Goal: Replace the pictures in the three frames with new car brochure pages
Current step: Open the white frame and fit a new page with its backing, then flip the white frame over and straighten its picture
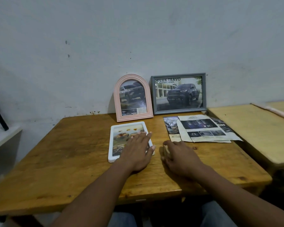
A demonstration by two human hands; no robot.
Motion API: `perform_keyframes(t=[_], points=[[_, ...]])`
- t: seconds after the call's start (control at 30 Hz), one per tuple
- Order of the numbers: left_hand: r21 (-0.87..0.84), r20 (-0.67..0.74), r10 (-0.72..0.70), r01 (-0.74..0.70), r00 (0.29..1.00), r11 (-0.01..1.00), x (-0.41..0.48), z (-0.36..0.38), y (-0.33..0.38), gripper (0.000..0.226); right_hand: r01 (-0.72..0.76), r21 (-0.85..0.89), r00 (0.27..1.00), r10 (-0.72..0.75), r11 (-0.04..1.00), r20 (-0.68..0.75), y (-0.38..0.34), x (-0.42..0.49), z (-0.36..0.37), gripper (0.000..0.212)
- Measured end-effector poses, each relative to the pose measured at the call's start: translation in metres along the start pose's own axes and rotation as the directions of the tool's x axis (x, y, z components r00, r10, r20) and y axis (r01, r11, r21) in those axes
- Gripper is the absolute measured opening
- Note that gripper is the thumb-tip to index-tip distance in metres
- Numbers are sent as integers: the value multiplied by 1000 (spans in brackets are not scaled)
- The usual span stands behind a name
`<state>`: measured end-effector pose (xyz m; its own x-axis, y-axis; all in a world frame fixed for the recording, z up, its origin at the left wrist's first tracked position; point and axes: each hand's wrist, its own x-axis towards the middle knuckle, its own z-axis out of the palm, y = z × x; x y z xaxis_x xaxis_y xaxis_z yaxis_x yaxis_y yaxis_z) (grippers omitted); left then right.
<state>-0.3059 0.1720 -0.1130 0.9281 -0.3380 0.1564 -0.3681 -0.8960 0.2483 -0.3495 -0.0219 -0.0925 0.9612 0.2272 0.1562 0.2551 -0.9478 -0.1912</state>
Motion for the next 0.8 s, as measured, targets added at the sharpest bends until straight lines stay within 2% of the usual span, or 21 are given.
perform_keyframes(t=[0.1,0.13,0.17,0.2,0.23,0.27,0.3,0.33,0.4,0.47,0.53,0.67,0.8], points=[[-58,-25,-34,33,999,998,-4,-9,-2,62,-12,40,999,13,999,-32,3,3,-5,39],[-68,-33,-47,45,998,997,-6,-12,-4,61,-44,98,998,49,994,-46,6,6,-9,37],[-74,-41,-62,59,997,995,-7,-16,-6,61,-100,232,992,116,968,-54,9,12,-14,35],[-82,-46,-82,78,996,994,-6,-19,-10,61,-165,432,980,198,887,-32,12,19,-21,32],[-93,-51,-106,100,993,991,-5,-22,-15,61,-238,640,960,277,730,41,13,26,-30,29],[-106,-58,-130,123,990,987,-3,-24,-22,61,-311,790,934,321,528,154,15,34,-39,26],[-122,-66,-154,145,986,982,-1,-27,-29,62,-371,865,911,315,338,267,16,41,-46,25],[-142,-71,-181,170,981,975,1,-29,-37,62,-415,888,895,268,197,358,15,45,-54,27],[-186,-90,-234,214,968,959,3,-32,-52,62,-476,877,872,172,74,459,10,53,-61,29],[-213,-111,-266,239,957,947,2,-34,-66,61,-510,858,852,176,57,494,5,64,-58,25],[-242,-106,-302,270,947,932,2,-35,-79,61,-527,844,844,177,100,507,-3,78,-51,25],[-279,-72,-369,337,927,899,5,-35,-103,62,-479,816,877,130,324,463,-24,114,-45,24],[-313,-104,-417,368,903,876,12,-31,-120,60,-263,785,952,16,561,307,-56,160,-47,16]])
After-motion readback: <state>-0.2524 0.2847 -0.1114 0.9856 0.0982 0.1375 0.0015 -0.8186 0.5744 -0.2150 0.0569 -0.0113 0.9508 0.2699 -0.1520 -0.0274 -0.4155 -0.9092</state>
